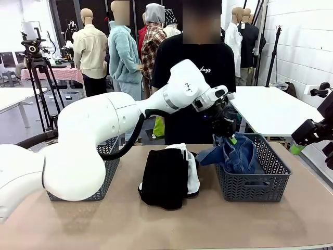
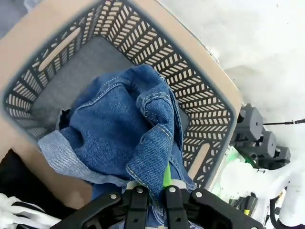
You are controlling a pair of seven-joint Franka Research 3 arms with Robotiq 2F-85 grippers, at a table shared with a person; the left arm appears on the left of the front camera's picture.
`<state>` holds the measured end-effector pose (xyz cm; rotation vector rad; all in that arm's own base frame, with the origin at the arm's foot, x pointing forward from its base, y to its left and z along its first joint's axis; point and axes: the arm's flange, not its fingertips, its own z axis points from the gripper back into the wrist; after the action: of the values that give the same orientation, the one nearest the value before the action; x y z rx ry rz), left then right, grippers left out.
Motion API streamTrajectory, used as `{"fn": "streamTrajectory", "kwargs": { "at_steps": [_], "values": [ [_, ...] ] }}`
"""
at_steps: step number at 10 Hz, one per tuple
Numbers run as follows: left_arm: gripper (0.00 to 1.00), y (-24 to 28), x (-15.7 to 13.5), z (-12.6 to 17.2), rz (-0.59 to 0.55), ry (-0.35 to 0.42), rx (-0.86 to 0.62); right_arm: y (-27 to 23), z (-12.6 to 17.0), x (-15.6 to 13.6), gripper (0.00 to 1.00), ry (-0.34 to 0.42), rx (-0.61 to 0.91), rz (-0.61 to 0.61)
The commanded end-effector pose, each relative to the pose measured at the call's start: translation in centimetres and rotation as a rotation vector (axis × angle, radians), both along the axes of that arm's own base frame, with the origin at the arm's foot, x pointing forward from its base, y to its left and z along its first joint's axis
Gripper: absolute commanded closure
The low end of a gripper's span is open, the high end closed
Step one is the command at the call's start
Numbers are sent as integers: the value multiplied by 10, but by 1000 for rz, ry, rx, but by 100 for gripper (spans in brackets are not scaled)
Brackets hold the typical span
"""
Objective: Sort the tops and bottoms.
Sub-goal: Sort the clothes according to human instructions.
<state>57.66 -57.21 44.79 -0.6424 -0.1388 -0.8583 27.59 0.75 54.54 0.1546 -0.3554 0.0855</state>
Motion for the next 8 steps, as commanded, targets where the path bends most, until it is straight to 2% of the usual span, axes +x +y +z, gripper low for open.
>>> {"fn": "streamTrajectory", "kwargs": {
  "at_steps": [1,4,6,8],
  "values": [
    [100,2,2,5,9,-9,-11,0,0,1,0,-2,8,9],
    [100,0,0,2,3,-3,-7,0,0,1,0,-2,8,9],
    [100,-41,10,-11,-126,-109,174,0,0,1,0,-2,8,9],
    [100,-68,25,-12,-221,-192,185,0,0,1,0,-2,8,9]
  ]
}}
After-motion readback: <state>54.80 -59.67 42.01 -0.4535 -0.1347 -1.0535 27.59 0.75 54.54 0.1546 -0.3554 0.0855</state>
